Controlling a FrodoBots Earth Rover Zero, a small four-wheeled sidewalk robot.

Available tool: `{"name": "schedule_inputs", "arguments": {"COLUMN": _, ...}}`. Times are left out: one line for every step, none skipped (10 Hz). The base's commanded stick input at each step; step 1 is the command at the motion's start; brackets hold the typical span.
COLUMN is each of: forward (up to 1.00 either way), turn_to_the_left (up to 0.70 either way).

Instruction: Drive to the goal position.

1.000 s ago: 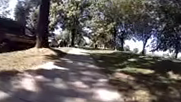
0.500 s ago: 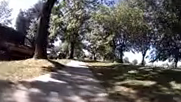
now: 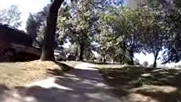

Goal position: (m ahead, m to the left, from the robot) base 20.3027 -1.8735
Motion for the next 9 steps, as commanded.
{"name": "schedule_inputs", "arguments": {"forward": 0.85, "turn_to_the_left": 0.0}}
{"name": "schedule_inputs", "arguments": {"forward": 0.85, "turn_to_the_left": 0.0}}
{"name": "schedule_inputs", "arguments": {"forward": 0.85, "turn_to_the_left": 0.0}}
{"name": "schedule_inputs", "arguments": {"forward": 0.85, "turn_to_the_left": -0.26}}
{"name": "schedule_inputs", "arguments": {"forward": 0.85, "turn_to_the_left": -0.33}}
{"name": "schedule_inputs", "arguments": {"forward": 0.85, "turn_to_the_left": -0.34}}
{"name": "schedule_inputs", "arguments": {"forward": 0.85, "turn_to_the_left": -0.12}}
{"name": "schedule_inputs", "arguments": {"forward": 0.85, "turn_to_the_left": 0.0}}
{"name": "schedule_inputs", "arguments": {"forward": 0.85, "turn_to_the_left": 0.0}}
